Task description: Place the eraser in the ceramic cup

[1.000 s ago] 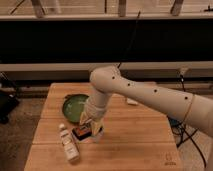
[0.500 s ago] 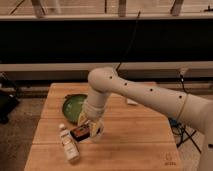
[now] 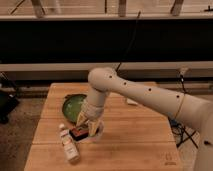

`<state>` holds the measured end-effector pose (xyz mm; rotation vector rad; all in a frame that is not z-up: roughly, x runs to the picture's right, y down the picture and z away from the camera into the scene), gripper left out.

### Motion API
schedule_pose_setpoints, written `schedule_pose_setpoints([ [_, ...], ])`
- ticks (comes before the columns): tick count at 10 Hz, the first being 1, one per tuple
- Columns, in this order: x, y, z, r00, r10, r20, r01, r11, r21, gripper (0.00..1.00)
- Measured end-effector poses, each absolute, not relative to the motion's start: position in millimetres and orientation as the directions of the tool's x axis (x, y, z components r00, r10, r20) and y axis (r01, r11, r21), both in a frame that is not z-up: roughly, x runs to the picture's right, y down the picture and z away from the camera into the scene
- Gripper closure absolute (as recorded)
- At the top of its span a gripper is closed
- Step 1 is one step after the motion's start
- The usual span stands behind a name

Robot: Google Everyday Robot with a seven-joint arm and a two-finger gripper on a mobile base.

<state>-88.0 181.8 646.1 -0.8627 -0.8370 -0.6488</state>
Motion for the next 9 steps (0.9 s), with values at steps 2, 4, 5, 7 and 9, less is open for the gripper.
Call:
schedule_pose_setpoints([
  [2,-86.6,181.1,649.3,0.524,-0.151,0.838,0.767,0.512,-0.387,0.99],
  [4,-83.7,182.0,654.3,0.524,-0.139,0.84,0.76,0.523,-0.387,0.82],
  [5,-82.4,182.3,656.5,0.523,-0.134,0.842,0.757,0.527,-0.387,0.72],
  [7,-79.7,181.4,661.2,0.523,-0.124,0.843,0.75,0.536,-0.387,0.52],
  [9,-78.2,179.6,664.2,0.524,-0.116,0.844,0.744,0.545,-0.387,0.32],
])
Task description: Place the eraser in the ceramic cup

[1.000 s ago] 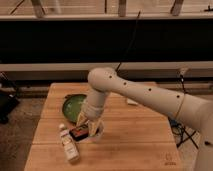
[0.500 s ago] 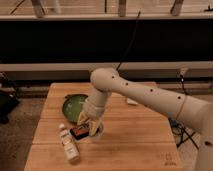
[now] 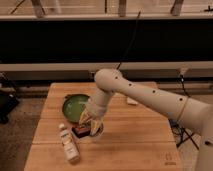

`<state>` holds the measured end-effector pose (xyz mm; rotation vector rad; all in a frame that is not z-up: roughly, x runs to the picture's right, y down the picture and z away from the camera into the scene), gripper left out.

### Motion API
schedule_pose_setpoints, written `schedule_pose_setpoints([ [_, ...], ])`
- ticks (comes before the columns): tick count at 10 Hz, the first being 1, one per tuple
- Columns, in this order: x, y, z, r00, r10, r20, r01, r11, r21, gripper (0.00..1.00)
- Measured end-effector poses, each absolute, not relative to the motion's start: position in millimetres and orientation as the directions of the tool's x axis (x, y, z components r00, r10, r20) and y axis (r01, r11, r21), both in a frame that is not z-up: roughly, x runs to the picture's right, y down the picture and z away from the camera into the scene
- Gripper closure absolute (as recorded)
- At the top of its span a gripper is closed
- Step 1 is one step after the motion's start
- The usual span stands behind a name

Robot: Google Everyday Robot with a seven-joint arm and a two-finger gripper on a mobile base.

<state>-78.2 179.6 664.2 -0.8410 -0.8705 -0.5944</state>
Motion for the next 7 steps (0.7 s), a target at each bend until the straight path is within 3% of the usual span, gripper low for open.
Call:
schedule_pose_setpoints([
  [1,-78.3,178.6,665.4,0.523,-0.113,0.845,0.74,0.551,-0.385,0.22],
  [2,-77.9,178.2,666.0,0.524,-0.11,0.845,0.738,0.554,-0.386,0.2],
  [7,-73.0,176.3,667.4,0.528,-0.099,0.844,0.721,0.576,-0.384,0.2],
])
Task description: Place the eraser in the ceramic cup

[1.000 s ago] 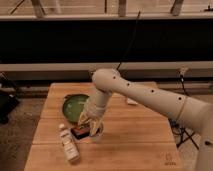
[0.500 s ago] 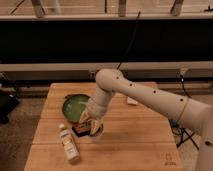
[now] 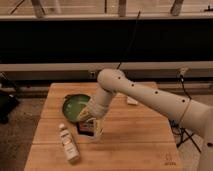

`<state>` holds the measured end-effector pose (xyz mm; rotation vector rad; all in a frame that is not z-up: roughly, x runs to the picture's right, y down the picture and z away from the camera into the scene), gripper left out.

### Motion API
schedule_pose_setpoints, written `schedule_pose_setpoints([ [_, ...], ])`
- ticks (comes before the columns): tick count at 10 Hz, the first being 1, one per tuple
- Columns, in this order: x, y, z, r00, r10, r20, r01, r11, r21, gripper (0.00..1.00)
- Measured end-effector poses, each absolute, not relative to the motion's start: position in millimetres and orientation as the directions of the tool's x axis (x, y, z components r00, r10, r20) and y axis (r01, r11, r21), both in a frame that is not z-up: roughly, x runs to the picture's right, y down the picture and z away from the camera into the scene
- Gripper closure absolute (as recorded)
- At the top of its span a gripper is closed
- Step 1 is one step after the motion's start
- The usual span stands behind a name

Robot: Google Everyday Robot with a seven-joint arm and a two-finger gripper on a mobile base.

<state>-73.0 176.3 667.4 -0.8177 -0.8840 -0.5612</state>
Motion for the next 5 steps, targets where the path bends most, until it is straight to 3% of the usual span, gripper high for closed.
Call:
schedule_pose_setpoints([
  [3,-63.1,172.6,670.9,0.54,-0.095,0.836,0.702,0.599,-0.385,0.2],
  [5,-58.6,172.1,672.3,0.545,-0.095,0.833,0.695,0.607,-0.386,0.34],
])
